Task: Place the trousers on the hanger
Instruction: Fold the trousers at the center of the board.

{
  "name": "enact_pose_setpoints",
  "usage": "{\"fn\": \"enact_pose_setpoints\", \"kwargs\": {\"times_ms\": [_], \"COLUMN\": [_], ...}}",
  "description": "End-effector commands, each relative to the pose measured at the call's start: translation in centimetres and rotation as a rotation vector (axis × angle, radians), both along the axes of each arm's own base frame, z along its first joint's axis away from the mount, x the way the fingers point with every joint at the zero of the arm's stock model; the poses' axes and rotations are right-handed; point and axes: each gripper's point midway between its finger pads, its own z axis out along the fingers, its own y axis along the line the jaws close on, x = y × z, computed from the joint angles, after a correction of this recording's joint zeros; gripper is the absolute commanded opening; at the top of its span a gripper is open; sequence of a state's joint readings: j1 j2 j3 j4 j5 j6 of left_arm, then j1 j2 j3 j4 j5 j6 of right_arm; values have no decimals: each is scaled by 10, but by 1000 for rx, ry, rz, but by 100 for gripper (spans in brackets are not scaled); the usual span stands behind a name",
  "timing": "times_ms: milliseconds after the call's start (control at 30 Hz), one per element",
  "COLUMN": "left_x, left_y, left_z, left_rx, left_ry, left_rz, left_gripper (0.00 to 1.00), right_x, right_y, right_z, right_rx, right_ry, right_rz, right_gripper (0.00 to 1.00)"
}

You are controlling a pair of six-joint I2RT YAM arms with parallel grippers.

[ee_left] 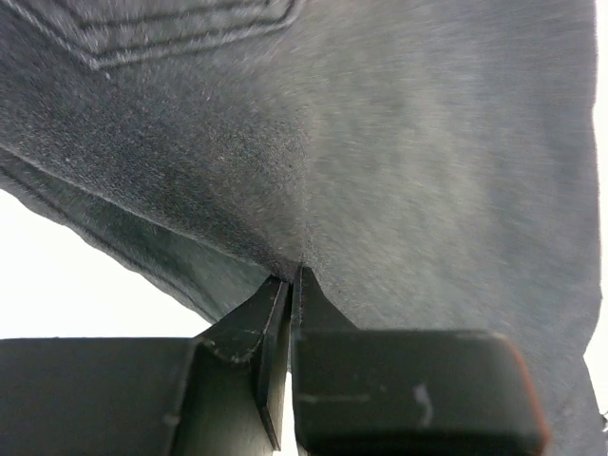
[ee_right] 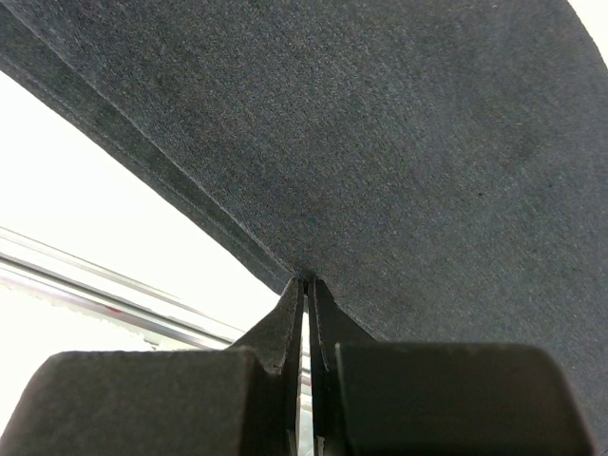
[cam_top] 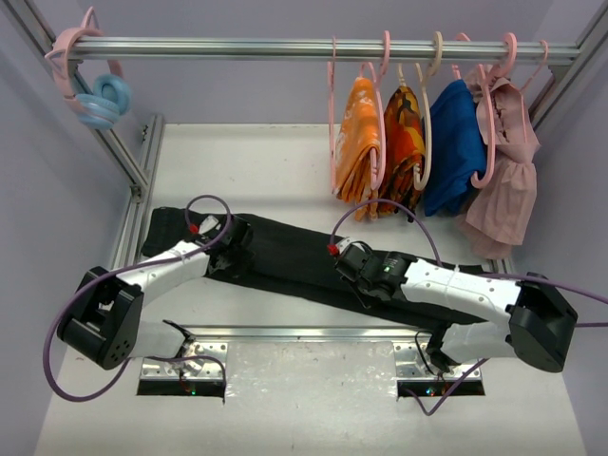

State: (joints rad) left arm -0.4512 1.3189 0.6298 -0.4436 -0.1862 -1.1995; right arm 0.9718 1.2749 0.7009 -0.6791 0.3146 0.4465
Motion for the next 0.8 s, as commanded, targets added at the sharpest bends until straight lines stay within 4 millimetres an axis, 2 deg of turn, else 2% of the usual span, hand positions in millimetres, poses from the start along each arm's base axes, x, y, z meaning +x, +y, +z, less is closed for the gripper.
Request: {"fn": "enact_pose_setpoints", "kwargs": {"times_ms": [0,133,333,500,767], "left_x": [25,24,9,-4,-27], "left_y": [7,17,26,33,44], "left_z": [55,83,92,79,36], "left_rx": [52,73,78,98,132], "left_ry": [-155,-221,-253,-240,-171], "left_rz": [1,15,-4,-18,-42], "left_gripper": [0,0,0,0,0], "right_x": [-2,-6,-17,-27,-38], "right_y": [-7,-8,-5,-4,-6], "right_z": [10,11,11,6,-2], "right_rx": [5,17,32,20,-33], "right_ry": [-30,-19,24,73,127], "right_rz": [-20,-15,17,38,39], "right_gripper": [0,0,1,2,3]}}
